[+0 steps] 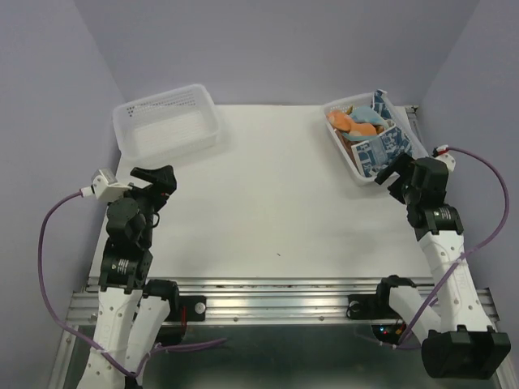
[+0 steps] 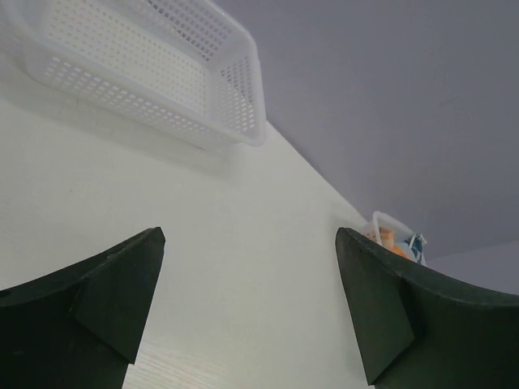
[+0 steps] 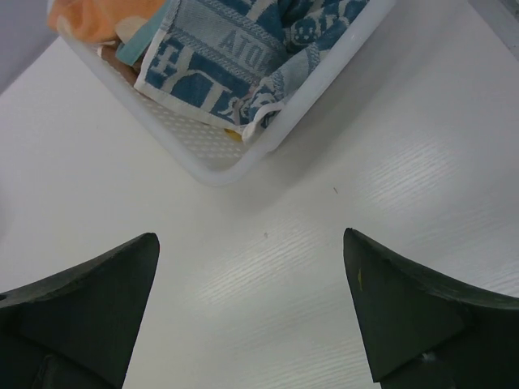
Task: Fold and stack the towels
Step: Grab crumpled towel
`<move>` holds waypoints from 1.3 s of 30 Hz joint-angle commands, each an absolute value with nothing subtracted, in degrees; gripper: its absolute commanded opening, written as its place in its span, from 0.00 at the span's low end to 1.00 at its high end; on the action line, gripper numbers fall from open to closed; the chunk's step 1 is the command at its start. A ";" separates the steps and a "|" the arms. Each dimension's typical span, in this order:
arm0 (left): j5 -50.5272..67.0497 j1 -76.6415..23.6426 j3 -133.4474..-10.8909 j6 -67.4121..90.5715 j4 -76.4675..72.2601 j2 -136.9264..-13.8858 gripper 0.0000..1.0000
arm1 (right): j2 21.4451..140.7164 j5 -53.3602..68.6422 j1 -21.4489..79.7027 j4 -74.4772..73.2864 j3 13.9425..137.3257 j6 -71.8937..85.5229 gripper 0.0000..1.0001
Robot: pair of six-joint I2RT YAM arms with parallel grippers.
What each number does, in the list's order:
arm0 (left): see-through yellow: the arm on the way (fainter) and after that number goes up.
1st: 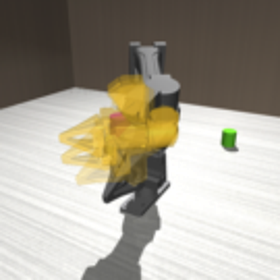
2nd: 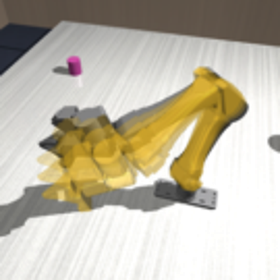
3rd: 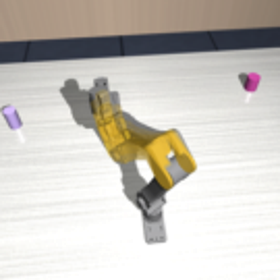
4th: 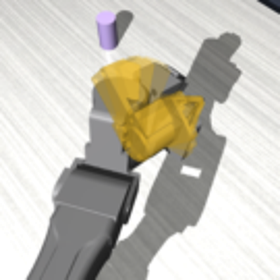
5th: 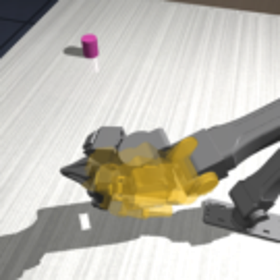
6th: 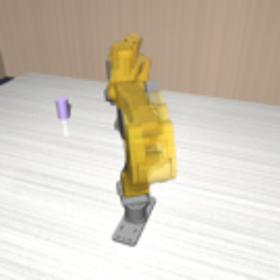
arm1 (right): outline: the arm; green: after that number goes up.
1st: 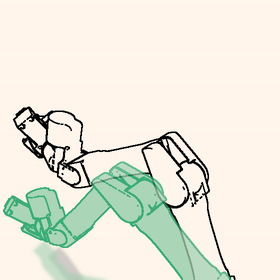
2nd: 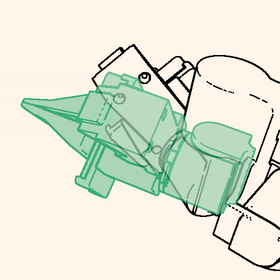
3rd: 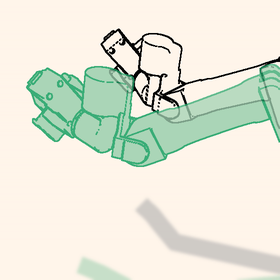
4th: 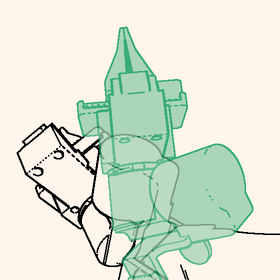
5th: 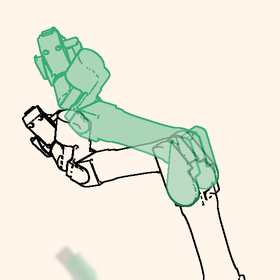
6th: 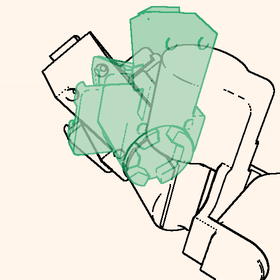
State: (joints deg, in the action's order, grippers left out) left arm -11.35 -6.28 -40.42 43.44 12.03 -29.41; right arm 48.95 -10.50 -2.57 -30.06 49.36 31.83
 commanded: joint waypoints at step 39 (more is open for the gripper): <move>-10.63 -6.15 -38.23 41.92 2.99 -37.97 0.99 | 113.46 -34.28 -2.90 -33.48 100.90 30.32 0.47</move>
